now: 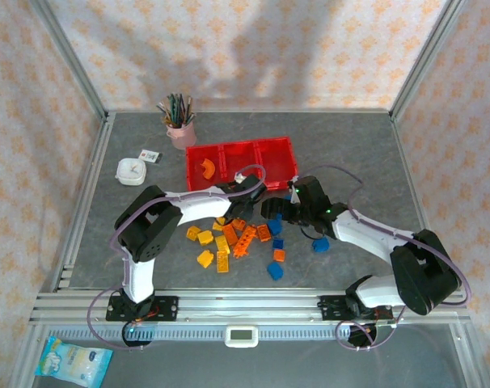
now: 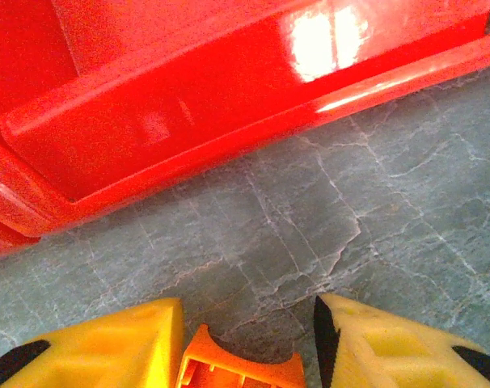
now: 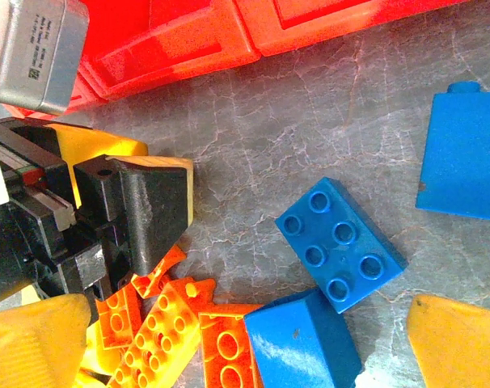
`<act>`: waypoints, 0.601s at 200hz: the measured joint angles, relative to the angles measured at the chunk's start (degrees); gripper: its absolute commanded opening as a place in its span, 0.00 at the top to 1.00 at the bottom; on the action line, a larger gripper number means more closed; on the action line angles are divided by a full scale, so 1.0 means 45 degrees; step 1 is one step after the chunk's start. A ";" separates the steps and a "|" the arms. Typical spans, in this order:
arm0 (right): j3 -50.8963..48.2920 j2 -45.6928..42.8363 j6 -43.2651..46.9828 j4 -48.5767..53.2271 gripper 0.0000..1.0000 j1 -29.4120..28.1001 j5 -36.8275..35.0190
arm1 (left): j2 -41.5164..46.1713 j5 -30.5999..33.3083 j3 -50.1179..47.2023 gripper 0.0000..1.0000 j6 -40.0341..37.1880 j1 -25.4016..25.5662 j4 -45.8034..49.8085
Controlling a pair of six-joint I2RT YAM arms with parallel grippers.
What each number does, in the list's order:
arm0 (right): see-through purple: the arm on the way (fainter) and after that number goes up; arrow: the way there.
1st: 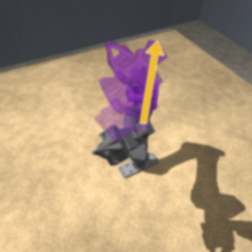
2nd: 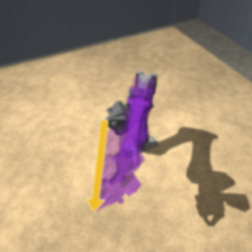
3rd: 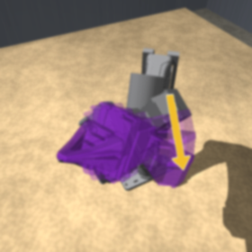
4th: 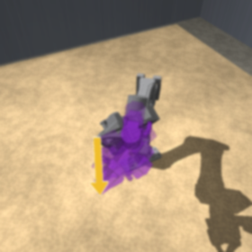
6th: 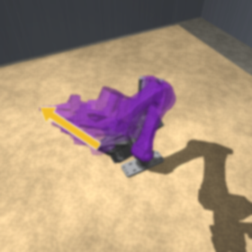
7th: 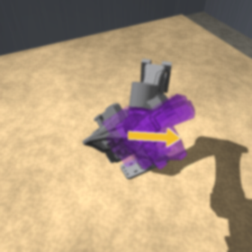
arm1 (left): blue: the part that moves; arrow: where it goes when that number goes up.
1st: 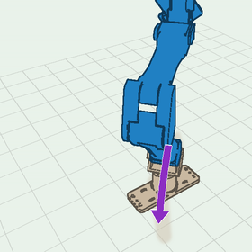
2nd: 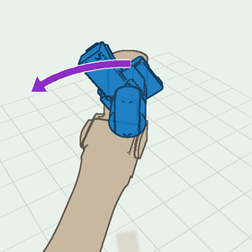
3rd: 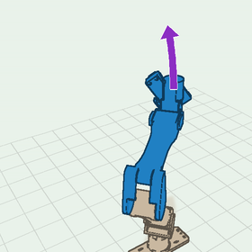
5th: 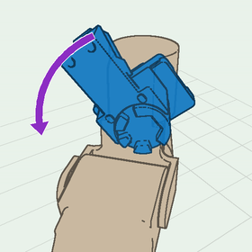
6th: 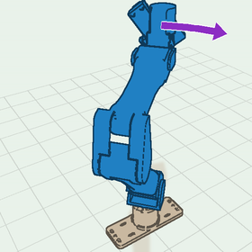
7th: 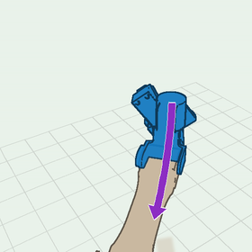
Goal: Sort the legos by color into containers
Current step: Pick up the lego from the center of the table.
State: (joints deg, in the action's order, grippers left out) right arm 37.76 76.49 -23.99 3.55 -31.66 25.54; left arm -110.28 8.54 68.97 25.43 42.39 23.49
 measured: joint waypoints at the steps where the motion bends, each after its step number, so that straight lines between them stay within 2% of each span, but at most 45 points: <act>1: 0.0000 0.0000 0.0000 0.0000 0.00 0.0000 0.0000 | 0.0000 0.0000 0.0000 0.51 0.0000 0.0000 0.0000; 54: -0.0015 0.0000 0.0000 0.0005 0.00 0.0131 0.0000 | 0.0010 0.0151 -0.0053 0.48 -0.0010 0.0000 0.0015; 120: -0.0015 -0.0010 0.0000 0.0005 0.00 0.0141 0.0000 | 0.0131 -0.0078 -0.0204 0.61 -0.0015 0.0000 -0.0233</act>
State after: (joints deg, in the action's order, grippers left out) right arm 37.69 76.44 -23.99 3.57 -31.03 25.54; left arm -109.69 8.19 68.05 25.36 42.39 22.44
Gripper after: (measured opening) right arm 0.998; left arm 0.402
